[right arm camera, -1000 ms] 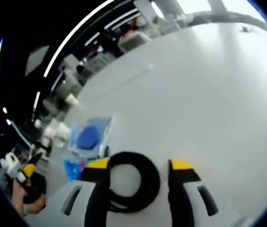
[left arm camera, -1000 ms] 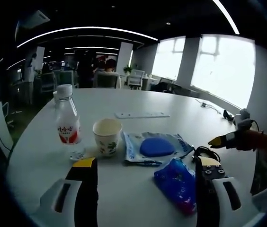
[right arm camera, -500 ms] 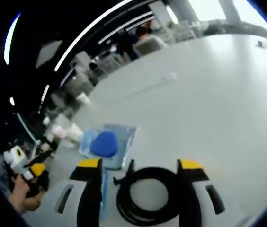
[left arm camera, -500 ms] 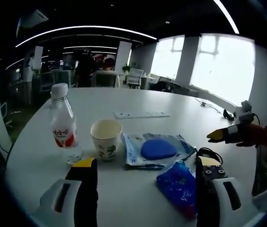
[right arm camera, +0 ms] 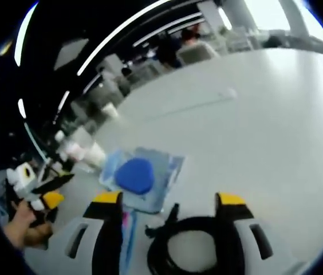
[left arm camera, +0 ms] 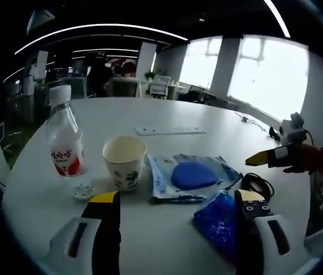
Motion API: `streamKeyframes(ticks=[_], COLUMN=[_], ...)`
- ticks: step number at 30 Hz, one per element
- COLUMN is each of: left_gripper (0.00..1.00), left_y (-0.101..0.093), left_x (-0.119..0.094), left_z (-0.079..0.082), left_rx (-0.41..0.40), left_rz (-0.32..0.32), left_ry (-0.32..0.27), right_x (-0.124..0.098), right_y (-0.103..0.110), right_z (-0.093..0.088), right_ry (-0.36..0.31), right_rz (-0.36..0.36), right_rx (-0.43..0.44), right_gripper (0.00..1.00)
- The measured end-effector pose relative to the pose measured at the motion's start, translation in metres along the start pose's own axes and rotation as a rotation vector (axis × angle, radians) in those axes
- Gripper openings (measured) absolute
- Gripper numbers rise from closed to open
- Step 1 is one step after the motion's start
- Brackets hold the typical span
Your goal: Arrange the tabletop items into an orderly group along one side of the table until the central work area is clear of visible clutter.
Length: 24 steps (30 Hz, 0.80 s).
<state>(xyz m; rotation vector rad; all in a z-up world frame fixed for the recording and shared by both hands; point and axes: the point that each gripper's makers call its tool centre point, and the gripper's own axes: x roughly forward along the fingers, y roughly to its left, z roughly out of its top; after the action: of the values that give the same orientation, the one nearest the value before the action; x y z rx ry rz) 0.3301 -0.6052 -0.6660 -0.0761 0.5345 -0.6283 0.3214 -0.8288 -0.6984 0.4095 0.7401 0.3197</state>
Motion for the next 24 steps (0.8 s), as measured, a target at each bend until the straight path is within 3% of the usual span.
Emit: streamKeyframes(ticks=[6,12,19,24], left_gripper=[0.78,0.67,0.56,0.47], left_y=[0.008,0.012,0.022,0.029], left_x=[0.017,0.033,0.047,0.054], left_z=[-0.009,-0.011,-0.02,-0.027], left_rx=[-0.022,-0.087,-0.084,-0.139], left_rz=[0.034,0.028,0.067,0.087], left_ry=[0.029,0.02,0.03,0.04], right_x=[0.015,0.028,0.04,0.046], right_y=[0.001,0.002,0.003,0.0], right_z=[0.001,0.0,0.0,-0.003], right_ry=[0.003,0.018,0.022,0.045], right_rz=[0.011,0.017,0.025,0.009], right_rx=[-0.003,-0.015,-0.033,-0.034], right_gripper=[0.6,0.54,0.39,0.26])
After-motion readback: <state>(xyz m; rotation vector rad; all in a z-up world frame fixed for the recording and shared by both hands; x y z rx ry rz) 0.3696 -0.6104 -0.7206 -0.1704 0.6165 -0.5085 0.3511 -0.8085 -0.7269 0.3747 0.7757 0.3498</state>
